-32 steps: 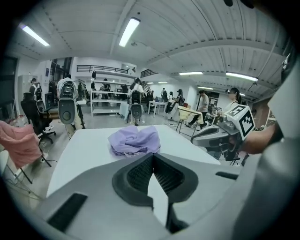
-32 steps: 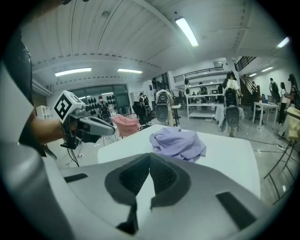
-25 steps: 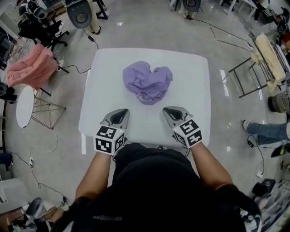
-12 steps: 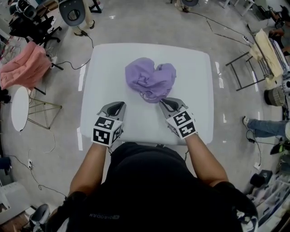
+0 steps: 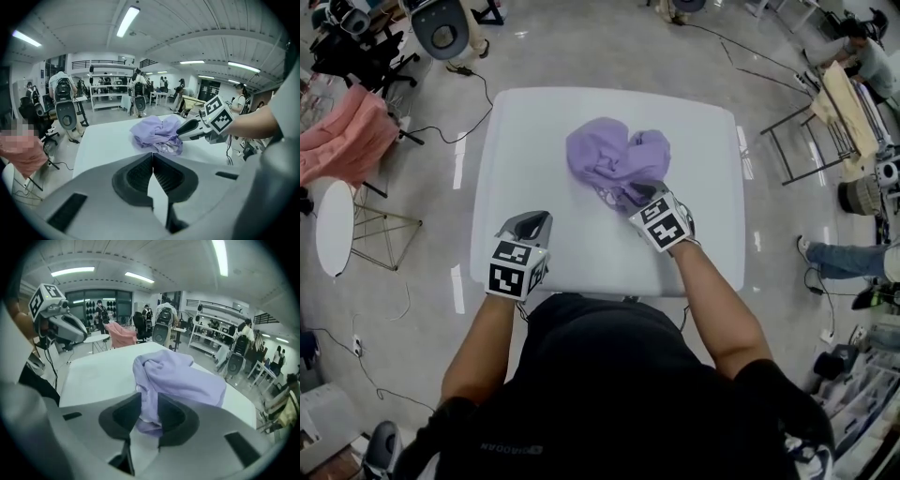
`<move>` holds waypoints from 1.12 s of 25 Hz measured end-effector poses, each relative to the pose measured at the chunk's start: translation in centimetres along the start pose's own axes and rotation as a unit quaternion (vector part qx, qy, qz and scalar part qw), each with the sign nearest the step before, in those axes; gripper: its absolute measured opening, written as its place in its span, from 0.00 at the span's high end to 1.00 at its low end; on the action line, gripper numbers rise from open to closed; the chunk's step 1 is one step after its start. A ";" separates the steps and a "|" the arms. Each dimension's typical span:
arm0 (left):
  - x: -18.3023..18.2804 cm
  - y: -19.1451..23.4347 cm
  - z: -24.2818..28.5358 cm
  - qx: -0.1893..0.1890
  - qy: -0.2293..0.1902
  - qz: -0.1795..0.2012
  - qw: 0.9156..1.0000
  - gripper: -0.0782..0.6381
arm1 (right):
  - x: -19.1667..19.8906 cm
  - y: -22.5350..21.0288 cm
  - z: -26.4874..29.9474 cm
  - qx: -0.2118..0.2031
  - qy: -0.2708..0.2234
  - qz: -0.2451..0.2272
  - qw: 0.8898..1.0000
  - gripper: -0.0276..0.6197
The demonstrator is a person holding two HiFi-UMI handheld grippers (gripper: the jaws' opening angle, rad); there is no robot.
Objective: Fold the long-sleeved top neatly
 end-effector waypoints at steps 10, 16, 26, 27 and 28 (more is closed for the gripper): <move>-2.1 1.1 0.8 0.010 -0.018 0.059 0.998 0.86 | -4.8 -1.7 -5.0 0.029 -0.082 0.031 0.996 0.91; -7.6 0.6 2.0 0.010 -0.055 0.117 0.992 0.73 | -12.6 -3.7 -13.1 0.079 -0.189 -0.006 0.979 0.92; -14.1 -2.1 3.5 0.023 -0.102 0.181 0.978 0.68 | -20.6 -2.7 -23.1 0.116 -0.281 -0.059 0.951 0.92; -14.3 -2.3 3.8 0.023 -0.101 0.188 0.977 0.67 | -21.0 -2.4 -23.6 0.114 -0.285 -0.060 0.950 0.92; -14.4 -2.5 4.0 0.023 -0.100 0.195 0.975 0.66 | -21.2 -2.2 -24.1 0.113 -0.288 -0.062 0.949 0.92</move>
Point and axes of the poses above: the fingertips, and each gripper's own axes: z forward along the fingers, y to its left, x out of its underside, the point moved 5 cm from there along -z, backward along the fingers, and after that the axes turned 6 degrees about -x, right-handed, at the moved point
